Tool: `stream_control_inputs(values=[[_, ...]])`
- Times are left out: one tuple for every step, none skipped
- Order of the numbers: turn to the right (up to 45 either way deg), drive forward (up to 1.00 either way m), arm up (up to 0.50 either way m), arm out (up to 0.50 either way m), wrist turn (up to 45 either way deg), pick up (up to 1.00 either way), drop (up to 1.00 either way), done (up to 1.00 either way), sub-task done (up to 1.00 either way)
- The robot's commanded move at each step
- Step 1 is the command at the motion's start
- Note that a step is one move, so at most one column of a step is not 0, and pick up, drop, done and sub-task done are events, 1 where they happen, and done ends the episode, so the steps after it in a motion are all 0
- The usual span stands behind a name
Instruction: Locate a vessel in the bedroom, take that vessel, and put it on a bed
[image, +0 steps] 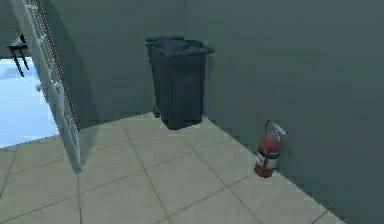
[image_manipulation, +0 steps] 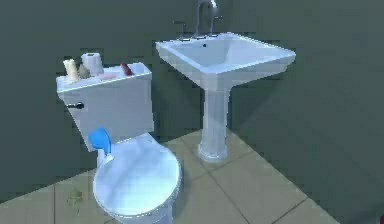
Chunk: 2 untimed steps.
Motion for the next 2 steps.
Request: stream_control_inputs(values=[[-45.0, 0.0, 0.0, 0.0, 0.0, 0.0, 0.0, 0.0, 0.0], [-6.0, 0.0, 0.0, 0.0, 0.0, 0.0, 0.0, 0.0, 0.0]])
